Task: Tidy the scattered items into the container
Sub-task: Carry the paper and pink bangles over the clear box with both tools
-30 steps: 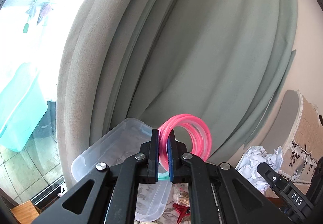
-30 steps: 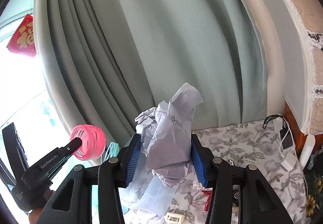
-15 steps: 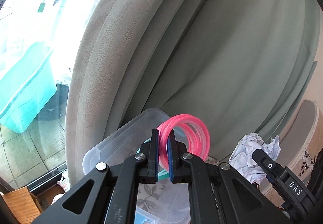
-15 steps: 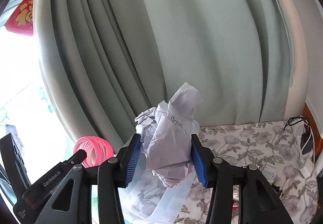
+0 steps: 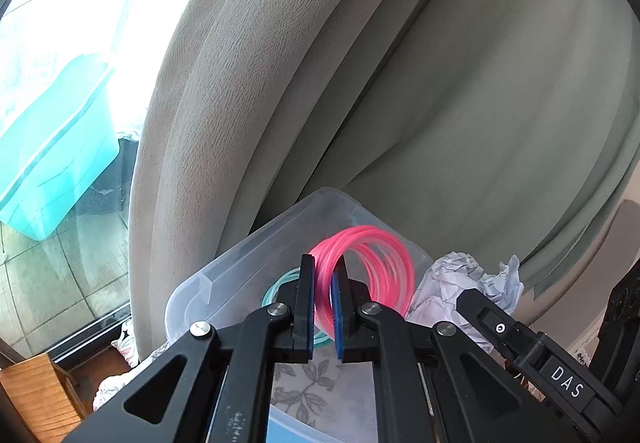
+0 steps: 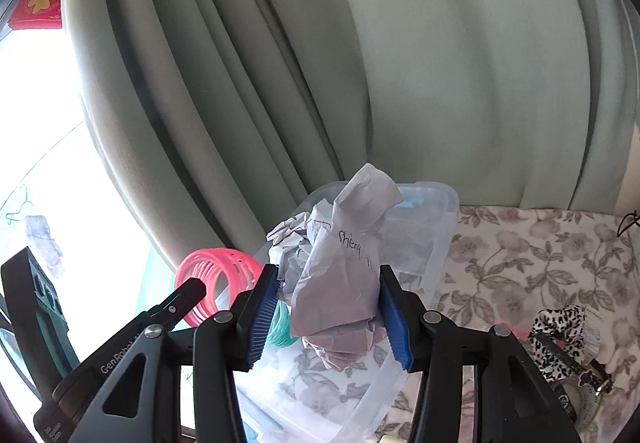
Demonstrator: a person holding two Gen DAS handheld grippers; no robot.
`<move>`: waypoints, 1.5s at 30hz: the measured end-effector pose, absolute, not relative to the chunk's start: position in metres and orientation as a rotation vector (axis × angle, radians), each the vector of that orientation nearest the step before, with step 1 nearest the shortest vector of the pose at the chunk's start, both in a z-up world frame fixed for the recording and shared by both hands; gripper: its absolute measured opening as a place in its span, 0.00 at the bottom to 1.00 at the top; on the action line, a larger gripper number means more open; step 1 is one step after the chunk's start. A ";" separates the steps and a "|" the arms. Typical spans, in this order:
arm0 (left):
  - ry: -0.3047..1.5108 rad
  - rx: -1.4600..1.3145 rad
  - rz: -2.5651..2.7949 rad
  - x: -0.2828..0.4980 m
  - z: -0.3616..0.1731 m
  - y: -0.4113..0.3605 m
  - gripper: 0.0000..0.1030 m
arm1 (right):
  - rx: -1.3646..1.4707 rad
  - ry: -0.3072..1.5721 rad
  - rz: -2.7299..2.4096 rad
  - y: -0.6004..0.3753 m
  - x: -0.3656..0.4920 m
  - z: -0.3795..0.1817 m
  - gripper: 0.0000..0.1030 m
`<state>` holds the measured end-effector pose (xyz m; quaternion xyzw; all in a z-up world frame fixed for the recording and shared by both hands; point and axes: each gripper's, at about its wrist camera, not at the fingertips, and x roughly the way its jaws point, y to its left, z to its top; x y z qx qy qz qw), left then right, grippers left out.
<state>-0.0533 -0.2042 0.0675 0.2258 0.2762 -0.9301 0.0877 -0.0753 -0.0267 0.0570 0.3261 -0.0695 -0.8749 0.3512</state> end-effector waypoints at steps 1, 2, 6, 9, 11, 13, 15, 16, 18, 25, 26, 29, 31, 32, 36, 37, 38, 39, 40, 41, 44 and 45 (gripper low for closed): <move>0.825 0.675 -2.767 -0.055 0.067 -0.206 0.07 | 0.851 -0.170 -2.255 -0.029 -0.077 0.054 0.51; 0.827 0.676 -2.765 -0.057 0.067 -0.207 0.07 | 0.856 -0.162 -2.256 -0.031 -0.078 0.052 0.51; 0.826 0.692 -2.762 -0.066 0.068 -0.211 0.07 | 0.910 -0.141 -2.257 -0.035 -0.087 0.039 0.51; 0.828 0.713 -2.752 -0.071 0.068 -0.215 0.07 | 0.953 -0.121 -2.258 -0.037 -0.094 0.029 0.50; 0.832 0.730 -2.746 -0.076 0.067 -0.219 0.07 | 0.973 -0.100 -2.256 -0.040 -0.097 0.023 0.50; 0.832 0.746 -2.740 -0.078 0.068 -0.223 0.07 | 0.989 -0.080 -2.252 -0.043 -0.097 0.019 0.50; 0.831 0.761 -2.733 -0.080 0.069 -0.227 0.07 | 1.009 -0.055 -2.249 -0.049 -0.091 0.021 0.50; 0.831 0.767 -2.729 -0.081 0.070 -0.229 0.07 | 1.020 -0.043 -2.248 -0.052 -0.089 0.020 0.50; 0.826 0.781 -2.721 -0.082 0.073 -0.234 0.07 | 1.038 -0.023 -2.244 -0.054 -0.089 0.018 0.50; 0.811 0.831 -2.684 -0.089 0.083 -0.251 0.07 | 1.099 0.074 -2.235 -0.071 -0.078 0.026 0.50; 0.807 0.836 -2.682 -0.090 0.085 -0.253 0.07 | 1.101 0.084 -2.232 -0.078 -0.081 0.032 0.50; 0.800 0.849 -2.674 -0.094 0.090 -0.259 0.07 | 1.104 0.103 -2.231 -0.079 -0.085 0.026 0.50; 0.799 0.853 -2.668 -0.096 0.094 -0.263 0.07 | 1.104 0.098 -2.227 -0.079 -0.085 0.024 0.51; 0.799 0.854 -2.664 -0.096 0.097 -0.266 0.07 | 1.103 0.095 -2.226 -0.079 -0.086 0.024 0.51; 0.794 0.850 -2.652 -0.095 0.110 -0.279 0.08 | 1.094 0.084 -2.223 -0.081 -0.083 0.031 0.53; 0.794 0.851 -2.653 -0.096 0.113 -0.281 0.09 | 1.093 0.084 -2.222 -0.081 -0.082 0.033 0.54; 0.794 0.853 -2.653 -0.096 0.116 -0.284 0.10 | 1.093 0.085 -2.222 -0.081 -0.082 0.034 0.54; 0.796 0.853 -2.651 -0.094 0.120 -0.289 0.15 | 1.094 0.085 -2.220 -0.082 -0.083 0.034 0.55; 0.798 0.850 -2.651 -0.093 0.124 -0.292 0.20 | 1.094 0.084 -2.217 -0.084 -0.085 0.033 0.55; 0.800 0.844 -2.653 -0.093 0.128 -0.295 0.22 | 1.094 0.082 -2.213 -0.085 -0.087 0.032 0.55; 0.781 0.819 -2.648 -0.095 0.140 -0.303 0.37 | 1.095 0.084 -2.208 -0.089 -0.094 0.028 0.58; 0.779 0.812 -2.647 -0.094 0.145 -0.307 0.42 | 1.097 0.081 -2.210 -0.089 -0.094 0.028 0.58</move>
